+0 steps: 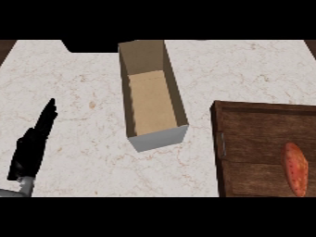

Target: Pick the sweet potato from the tray and place it in the cardboard box

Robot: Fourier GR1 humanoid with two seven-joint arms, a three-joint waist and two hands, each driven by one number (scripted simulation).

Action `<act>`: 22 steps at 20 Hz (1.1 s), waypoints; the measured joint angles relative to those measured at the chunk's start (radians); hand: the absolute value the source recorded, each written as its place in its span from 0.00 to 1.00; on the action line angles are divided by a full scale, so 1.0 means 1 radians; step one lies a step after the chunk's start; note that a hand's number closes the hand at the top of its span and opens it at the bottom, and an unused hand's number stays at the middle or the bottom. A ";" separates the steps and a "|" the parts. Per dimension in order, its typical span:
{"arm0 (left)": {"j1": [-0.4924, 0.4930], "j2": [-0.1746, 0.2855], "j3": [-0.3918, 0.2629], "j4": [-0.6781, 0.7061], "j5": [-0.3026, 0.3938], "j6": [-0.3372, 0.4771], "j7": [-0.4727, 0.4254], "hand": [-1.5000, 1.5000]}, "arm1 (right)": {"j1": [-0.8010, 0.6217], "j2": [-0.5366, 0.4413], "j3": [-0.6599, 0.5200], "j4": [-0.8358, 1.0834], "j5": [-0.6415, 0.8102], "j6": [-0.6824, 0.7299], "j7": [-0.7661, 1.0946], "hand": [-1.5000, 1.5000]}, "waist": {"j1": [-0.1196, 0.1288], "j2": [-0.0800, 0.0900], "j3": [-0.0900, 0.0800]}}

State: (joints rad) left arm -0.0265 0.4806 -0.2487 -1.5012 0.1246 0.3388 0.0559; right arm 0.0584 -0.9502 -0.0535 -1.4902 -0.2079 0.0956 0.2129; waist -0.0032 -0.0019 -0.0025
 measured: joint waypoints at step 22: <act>0.017 -0.077 0.069 -0.001 -0.084 -0.065 0.004 0.50 | -0.059 0.070 0.132 -0.201 0.084 0.322 0.527 0.00 | 0.003 0.001 0.002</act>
State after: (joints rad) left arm -0.0093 0.4040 -0.1793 -1.5020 0.0411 0.2733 0.0596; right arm -0.0001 -0.8805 0.0781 -1.6915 -0.1238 0.4177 0.7403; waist -0.0004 -0.0006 -0.0004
